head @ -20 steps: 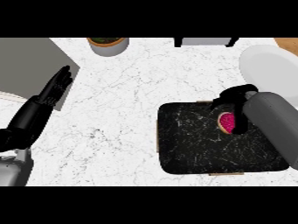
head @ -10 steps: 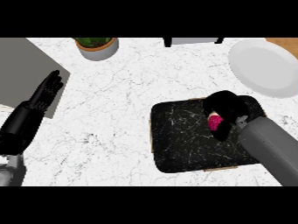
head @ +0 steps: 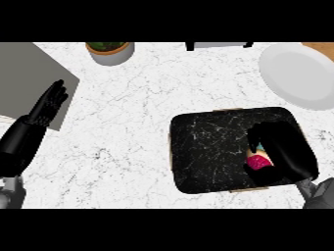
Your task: Pick the cupcake from the tray and place it in the plate
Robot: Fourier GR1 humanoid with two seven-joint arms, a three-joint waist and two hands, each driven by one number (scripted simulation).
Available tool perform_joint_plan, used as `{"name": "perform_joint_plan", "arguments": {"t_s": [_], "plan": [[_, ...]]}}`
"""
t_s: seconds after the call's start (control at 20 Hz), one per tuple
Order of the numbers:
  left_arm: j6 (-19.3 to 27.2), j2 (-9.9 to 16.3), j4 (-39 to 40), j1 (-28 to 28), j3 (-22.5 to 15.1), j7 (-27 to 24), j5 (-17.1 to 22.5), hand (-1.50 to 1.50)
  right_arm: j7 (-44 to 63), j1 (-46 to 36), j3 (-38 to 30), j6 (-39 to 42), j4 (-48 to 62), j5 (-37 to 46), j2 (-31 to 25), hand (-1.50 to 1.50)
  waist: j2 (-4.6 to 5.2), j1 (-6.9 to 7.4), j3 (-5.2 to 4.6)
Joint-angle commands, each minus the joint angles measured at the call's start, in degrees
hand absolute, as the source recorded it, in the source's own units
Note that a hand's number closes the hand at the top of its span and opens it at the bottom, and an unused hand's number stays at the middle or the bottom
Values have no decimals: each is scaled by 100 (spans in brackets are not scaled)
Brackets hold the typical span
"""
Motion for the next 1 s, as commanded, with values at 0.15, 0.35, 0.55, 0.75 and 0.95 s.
{"name": "perform_joint_plan", "arguments": {"t_s": [0.15, 0.35, 0.55, 0.75, 0.95], "plan": [[-3, -110, -72, -40, -131, -19, -162, 0, 945, 1285, -1021, -336, -2404, -96, -1080, 150, 66, 158, 1], [-305, 49, -94, -487, 155, 290, 186, 0, 690, 1742, -1819, -723, -2387, -152, -1265, 150, 111, 301, 9], [-389, -138, -132, -341, -2, 154, 30, 0, 64, 1891, -2411, -887, -1643, -190, -1006, 150, 133, 415, 10], [-547, -105, 79, -287, 136, -115, 7, 0, -18, 1002, -2706, -402, -829, -556, -561, 150, 148, 493, 8], [-386, -378, -357, -223, -141, 212, -152, 0, -955, 474, -3094, -517, 474, -812, -338, 150, 153, 556, 14]]}}
